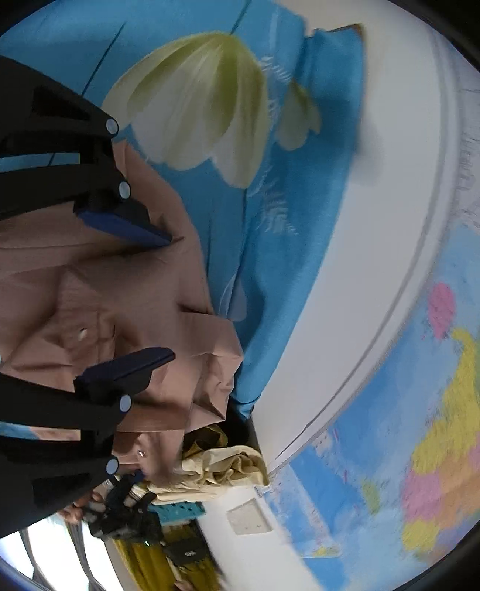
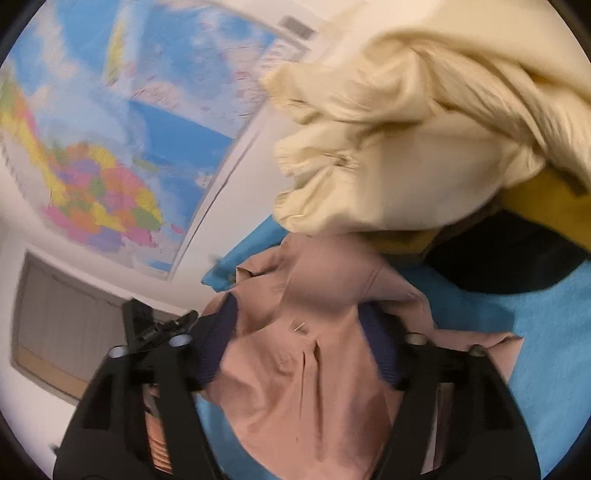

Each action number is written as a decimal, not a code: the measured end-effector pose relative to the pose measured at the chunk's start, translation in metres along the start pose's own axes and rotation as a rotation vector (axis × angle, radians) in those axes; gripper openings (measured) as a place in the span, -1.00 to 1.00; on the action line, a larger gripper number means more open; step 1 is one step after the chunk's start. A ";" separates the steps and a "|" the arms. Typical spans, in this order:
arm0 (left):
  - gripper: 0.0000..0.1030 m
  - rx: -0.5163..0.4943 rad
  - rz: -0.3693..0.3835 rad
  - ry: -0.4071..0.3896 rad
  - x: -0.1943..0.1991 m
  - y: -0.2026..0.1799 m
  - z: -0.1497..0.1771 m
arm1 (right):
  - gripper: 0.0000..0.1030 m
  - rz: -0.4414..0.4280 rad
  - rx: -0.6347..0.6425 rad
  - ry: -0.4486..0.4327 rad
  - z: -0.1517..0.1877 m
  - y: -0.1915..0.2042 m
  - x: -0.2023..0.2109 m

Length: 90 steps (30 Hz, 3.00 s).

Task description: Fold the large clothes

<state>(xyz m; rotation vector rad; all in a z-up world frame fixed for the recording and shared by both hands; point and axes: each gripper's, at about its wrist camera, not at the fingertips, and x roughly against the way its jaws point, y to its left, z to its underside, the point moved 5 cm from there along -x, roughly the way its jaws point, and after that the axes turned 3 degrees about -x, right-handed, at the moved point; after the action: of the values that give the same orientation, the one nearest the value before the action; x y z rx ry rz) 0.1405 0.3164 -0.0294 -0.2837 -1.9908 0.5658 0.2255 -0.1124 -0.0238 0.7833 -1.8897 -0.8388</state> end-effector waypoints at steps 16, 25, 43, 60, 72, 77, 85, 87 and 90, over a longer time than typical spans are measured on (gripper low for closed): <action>-0.37 -0.464 -0.222 0.086 -0.054 -0.059 0.065 | -0.72 0.295 0.674 0.211 0.105 0.078 -0.096; 0.18 -0.354 -0.224 -0.160 -0.004 -0.049 0.014 | -0.93 0.313 0.669 -0.065 0.044 0.114 -0.089; 0.75 -0.349 -0.148 -0.134 0.018 0.024 0.134 | 0.72 0.360 0.547 -0.087 0.095 0.019 0.030; -0.73 -0.121 0.060 -0.139 0.066 0.024 0.161 | -0.90 0.051 0.349 -0.087 0.139 0.012 0.117; 0.52 -0.272 -0.198 -0.279 0.091 0.011 0.163 | 0.35 0.394 0.419 -0.111 0.140 -0.020 0.128; 0.58 -0.445 -0.296 -0.210 0.047 -0.034 0.131 | 0.35 0.486 0.611 -0.051 0.129 0.018 0.061; -0.22 -0.542 -0.473 -0.023 -0.038 -0.031 0.097 | -0.52 0.671 0.669 0.051 0.103 -0.013 -0.014; -0.50 -0.521 -0.476 -0.027 -0.040 -0.026 0.091 | -0.90 0.639 0.640 0.028 0.097 -0.012 -0.001; -0.83 -0.468 -0.410 -0.095 -0.019 -0.021 0.077 | -0.92 0.529 0.546 -0.108 0.075 -0.001 0.047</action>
<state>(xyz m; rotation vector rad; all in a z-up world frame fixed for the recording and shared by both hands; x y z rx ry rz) 0.0824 0.2692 -0.0630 -0.1238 -2.1782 -0.1539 0.1393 -0.1326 -0.0294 0.5056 -2.3091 -0.0304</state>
